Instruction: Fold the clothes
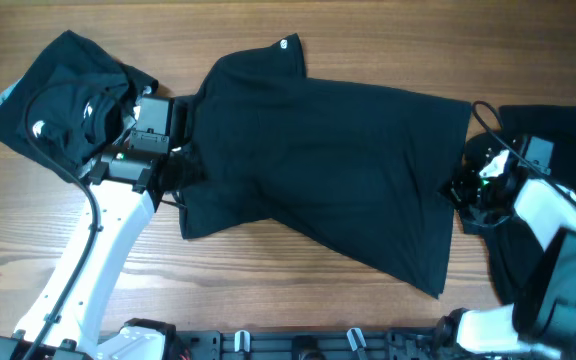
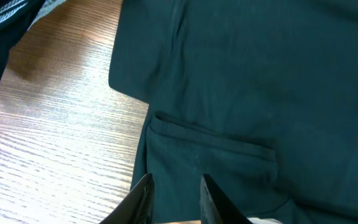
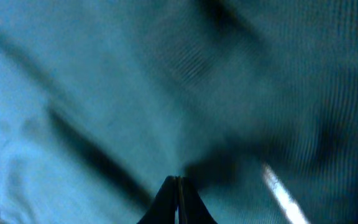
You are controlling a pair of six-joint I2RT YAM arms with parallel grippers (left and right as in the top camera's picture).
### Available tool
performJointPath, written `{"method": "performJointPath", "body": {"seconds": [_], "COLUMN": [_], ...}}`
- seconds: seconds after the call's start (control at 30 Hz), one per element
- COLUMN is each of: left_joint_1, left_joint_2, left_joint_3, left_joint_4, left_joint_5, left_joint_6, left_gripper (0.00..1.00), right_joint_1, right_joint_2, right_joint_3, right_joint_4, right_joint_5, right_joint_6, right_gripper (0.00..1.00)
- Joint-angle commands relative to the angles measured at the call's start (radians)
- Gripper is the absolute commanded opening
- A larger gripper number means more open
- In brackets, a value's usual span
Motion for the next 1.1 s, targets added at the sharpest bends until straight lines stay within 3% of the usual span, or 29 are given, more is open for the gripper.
{"method": "performJointPath", "body": {"seconds": [0.0, 0.17, 0.2, 0.27, 0.4, 0.6, 0.77, 0.97, 1.07], "left_joint_1": [0.004, 0.004, 0.004, 0.004, 0.004, 0.003, 0.008, 0.129, 0.241], "left_joint_2": [-0.018, -0.018, -0.018, -0.018, -0.017, 0.164, 0.454, 0.613, 0.609], "left_joint_3": [0.013, 0.013, 0.013, 0.013, 0.013, 0.011, 0.011, 0.011, 0.011], "left_joint_4": [0.002, 0.002, 0.002, 0.002, 0.011, 0.198, 0.375, 0.401, 0.387], "left_joint_5": [0.01, 0.01, 0.01, 0.01, 0.009, 0.189, 0.163, -0.124, -0.023], "left_joint_6": [0.013, 0.012, 0.012, 0.012, 0.012, 0.172, 0.219, 0.058, 0.036], "left_gripper": [0.25, 0.28, 0.31, 0.36, 0.41, 0.35, 0.04, 0.04, 0.04], "right_joint_1": [0.003, 0.003, 0.003, 0.003, -0.011, -0.025, 0.021, 0.111, 0.121], "right_joint_2": [0.171, 0.282, 0.282, 0.281, 0.243, -0.044, -0.099, -0.098, -0.098], "right_joint_3": [0.004, 0.143, 0.187, 0.29, 0.378, 0.381, 0.371, 0.319, 0.291], "right_joint_4": [0.087, 0.145, 0.113, -0.017, -0.254, -0.409, -0.528, -0.516, -0.34], "right_joint_5": [0.047, 0.154, 0.173, 0.174, 0.174, -0.043, -0.08, 0.013, 0.043], "right_joint_6": [0.085, 0.115, 0.112, 0.076, 0.029, -0.217, -0.268, -0.236, -0.197], "right_gripper": [0.04, 0.05, 0.04, 0.2, 0.25, 0.33, 0.35, 0.38, 0.41]}}
